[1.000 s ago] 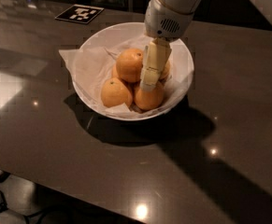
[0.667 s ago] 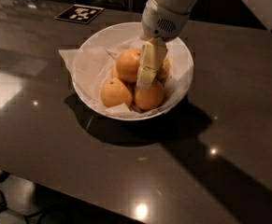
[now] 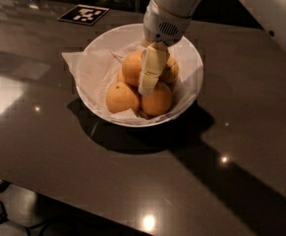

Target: Pick orange from white bowl

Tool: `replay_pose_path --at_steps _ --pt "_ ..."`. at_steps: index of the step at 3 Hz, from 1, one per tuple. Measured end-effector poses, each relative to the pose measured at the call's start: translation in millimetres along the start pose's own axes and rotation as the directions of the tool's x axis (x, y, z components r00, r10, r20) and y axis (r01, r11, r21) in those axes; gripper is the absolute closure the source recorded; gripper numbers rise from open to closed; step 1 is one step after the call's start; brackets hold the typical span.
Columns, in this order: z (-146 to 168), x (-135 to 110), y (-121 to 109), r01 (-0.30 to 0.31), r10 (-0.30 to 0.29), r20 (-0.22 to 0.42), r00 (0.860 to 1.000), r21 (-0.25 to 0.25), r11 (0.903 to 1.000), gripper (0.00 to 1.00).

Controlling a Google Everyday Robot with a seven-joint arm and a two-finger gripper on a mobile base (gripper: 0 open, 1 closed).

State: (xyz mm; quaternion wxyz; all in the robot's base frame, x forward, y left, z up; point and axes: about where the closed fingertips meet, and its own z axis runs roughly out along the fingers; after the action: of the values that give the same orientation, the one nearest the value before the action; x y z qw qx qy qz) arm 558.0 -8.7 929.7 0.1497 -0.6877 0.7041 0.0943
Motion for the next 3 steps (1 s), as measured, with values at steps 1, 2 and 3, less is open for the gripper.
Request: replay_pose_path --at_steps 1,2,3 --pt "8.4 -1.8 -0.8 0.001 -0.001 0.005 1.000 -0.023 0.9997 0.08" --pt "8.6 -1.8 -0.8 0.001 -0.001 0.005 1.000 -0.023 0.9997 0.26" --pt "8.6 -1.8 -0.8 0.001 -0.001 0.005 1.000 -0.023 0.9997 0.49"
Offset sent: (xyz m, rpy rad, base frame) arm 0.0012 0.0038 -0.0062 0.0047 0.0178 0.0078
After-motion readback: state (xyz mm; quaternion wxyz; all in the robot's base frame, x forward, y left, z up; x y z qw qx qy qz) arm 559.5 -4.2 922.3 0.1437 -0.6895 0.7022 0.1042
